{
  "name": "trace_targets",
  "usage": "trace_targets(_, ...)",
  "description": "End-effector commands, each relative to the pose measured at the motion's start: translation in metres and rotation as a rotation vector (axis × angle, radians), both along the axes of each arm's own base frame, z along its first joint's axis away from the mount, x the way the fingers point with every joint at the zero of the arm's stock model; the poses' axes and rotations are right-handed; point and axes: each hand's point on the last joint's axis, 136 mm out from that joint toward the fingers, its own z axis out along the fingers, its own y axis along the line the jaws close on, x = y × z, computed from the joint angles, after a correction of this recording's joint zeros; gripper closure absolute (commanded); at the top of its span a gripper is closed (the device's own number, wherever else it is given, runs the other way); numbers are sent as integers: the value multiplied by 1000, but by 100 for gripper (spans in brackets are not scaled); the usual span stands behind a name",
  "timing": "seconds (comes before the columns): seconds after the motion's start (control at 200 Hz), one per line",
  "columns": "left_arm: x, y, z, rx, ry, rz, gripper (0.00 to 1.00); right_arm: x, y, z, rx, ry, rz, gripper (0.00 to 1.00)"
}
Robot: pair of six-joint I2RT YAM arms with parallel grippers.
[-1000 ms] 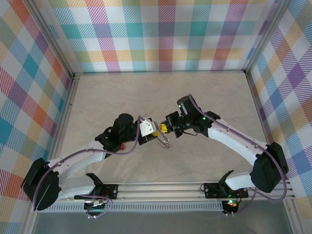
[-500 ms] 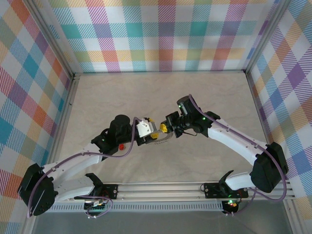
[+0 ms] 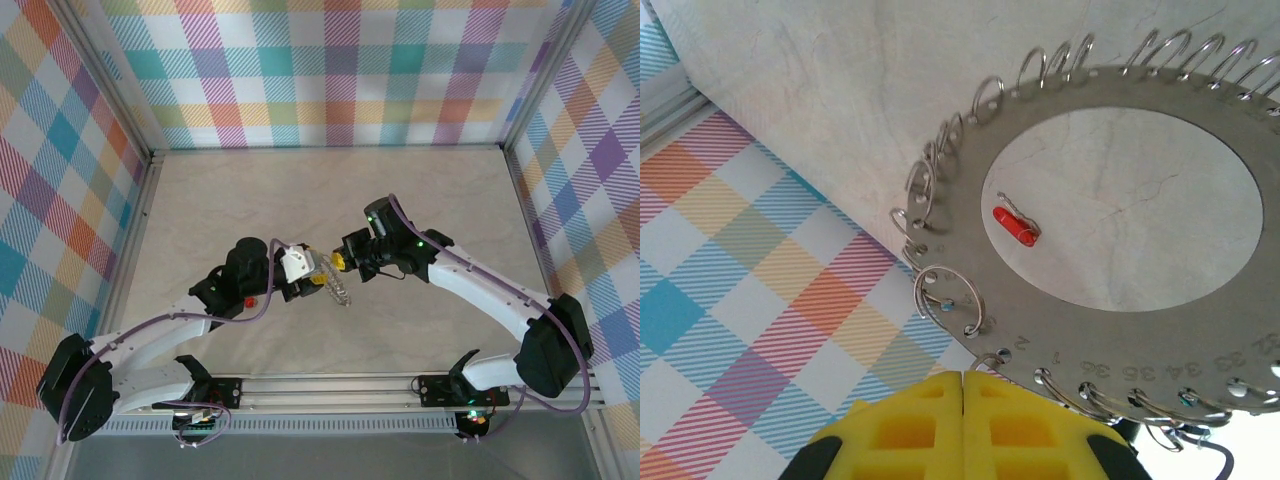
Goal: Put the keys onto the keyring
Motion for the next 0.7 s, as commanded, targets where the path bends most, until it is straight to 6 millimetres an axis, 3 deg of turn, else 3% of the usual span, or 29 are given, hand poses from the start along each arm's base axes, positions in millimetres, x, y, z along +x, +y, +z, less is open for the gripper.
trace_targets(0.0,-8,-12,1,-44,35,-57,53,-6,-3,5,18,26,-29,100)
trace_targets(0.35,13,-14,-8,-88,92,54,56,-5,-3,9,23,18,-36,100)
trace_targets(0.695,15,-16,-7,-96,86,70,65,-7,1,14,24,16,-18,100)
